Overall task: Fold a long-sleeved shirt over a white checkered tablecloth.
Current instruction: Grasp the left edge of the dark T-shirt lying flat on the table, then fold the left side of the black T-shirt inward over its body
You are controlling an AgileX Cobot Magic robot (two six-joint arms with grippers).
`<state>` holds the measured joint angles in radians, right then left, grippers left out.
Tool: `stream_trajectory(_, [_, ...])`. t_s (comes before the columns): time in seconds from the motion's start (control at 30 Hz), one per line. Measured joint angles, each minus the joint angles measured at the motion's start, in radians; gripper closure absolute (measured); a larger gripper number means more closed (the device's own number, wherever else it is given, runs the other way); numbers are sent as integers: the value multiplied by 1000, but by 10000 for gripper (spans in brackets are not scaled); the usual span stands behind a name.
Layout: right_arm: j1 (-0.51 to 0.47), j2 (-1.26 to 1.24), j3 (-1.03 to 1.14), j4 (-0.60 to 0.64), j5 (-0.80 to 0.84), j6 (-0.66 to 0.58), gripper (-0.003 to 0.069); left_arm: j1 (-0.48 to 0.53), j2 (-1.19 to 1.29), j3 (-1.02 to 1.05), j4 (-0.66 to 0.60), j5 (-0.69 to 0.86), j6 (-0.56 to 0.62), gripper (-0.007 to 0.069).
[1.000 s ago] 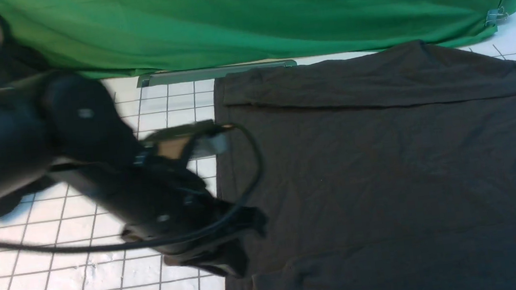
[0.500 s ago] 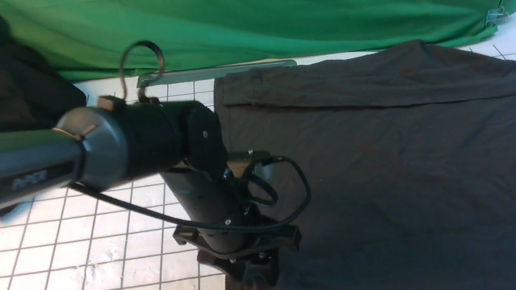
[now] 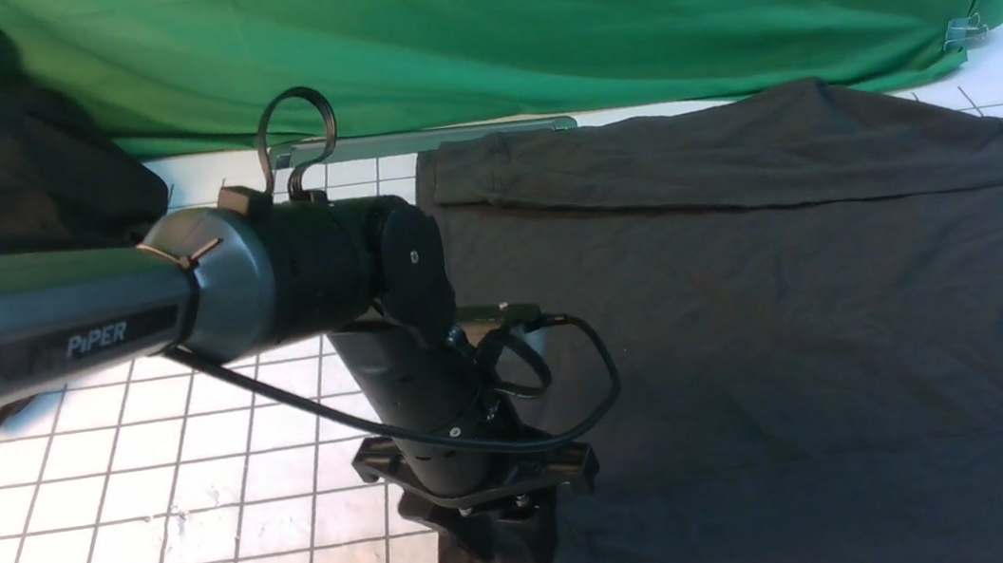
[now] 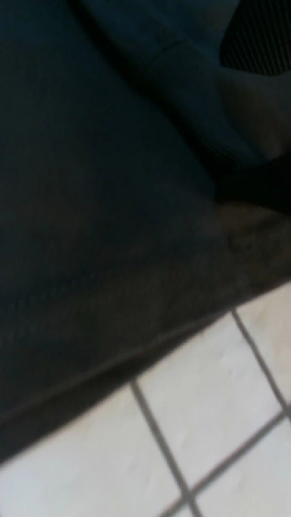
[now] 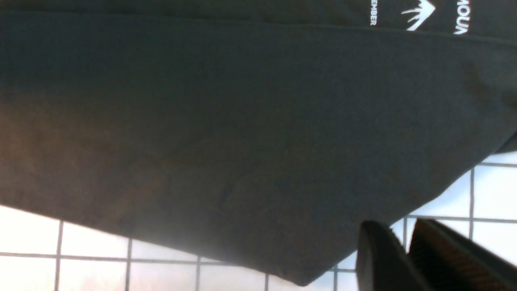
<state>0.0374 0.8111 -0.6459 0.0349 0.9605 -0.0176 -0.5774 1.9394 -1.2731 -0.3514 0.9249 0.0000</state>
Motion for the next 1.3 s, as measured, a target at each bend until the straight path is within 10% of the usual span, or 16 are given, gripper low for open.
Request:
stream_trajectory(0.57, [1,0,0,1,-17,0,517,0,21,-7,-46,-5,80,598])
stream_trajectory(1.3, [1,0,0,6,-16,0,482,174,111,-613,21,139,-46,608])
